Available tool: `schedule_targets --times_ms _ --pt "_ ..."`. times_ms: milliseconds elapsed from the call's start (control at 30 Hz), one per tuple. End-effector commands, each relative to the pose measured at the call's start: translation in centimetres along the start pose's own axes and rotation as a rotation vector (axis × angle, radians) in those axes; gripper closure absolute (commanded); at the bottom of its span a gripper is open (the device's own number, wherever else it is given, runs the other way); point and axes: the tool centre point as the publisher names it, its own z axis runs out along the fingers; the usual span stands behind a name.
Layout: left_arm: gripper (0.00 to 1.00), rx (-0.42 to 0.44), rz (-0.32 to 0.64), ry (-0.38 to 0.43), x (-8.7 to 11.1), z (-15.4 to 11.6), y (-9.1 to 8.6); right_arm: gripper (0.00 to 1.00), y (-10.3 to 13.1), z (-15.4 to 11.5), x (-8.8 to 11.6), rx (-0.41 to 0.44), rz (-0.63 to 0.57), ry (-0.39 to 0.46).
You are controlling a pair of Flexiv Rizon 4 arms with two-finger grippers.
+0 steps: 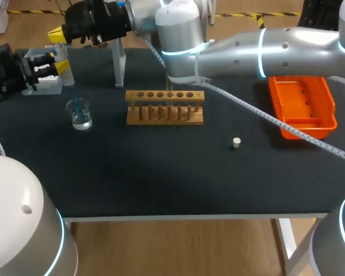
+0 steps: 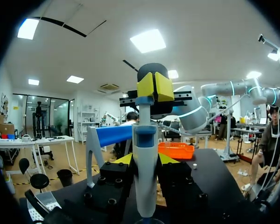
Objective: Invert the test tube, pick up the pipette, mount the tip to pipette, aspirate from beaker and dispense into the tube, eject the tip, return the pipette, and cap with the stopper.
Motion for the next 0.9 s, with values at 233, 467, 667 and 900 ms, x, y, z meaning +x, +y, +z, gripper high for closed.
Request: schedule_targets --times_ms 233,467,667,900 --pt "1.0 0.003 0.001 0.004 -0.1 0.0 -0.1 1.0 -0.7 0.1 -0.3 0.005 0.007 0.009" --pt "1.0 0.003 0.001 0.004 -0.1 0.0 -0.1 1.0 -0.9 0.1 -0.3 0.008 0.013 0.01" --pt "1.0 0.003 0.001 0.004 -0.1 0.0 -0.1 1.0 -1.3 -0.1 -0.2 0.014 0.019 0.009" --pt "1.0 0.003 0.001 0.004 -0.1 0.0 -0.1 1.0 -1.8 -0.2 -0.2 0.024 0.026 0.011"
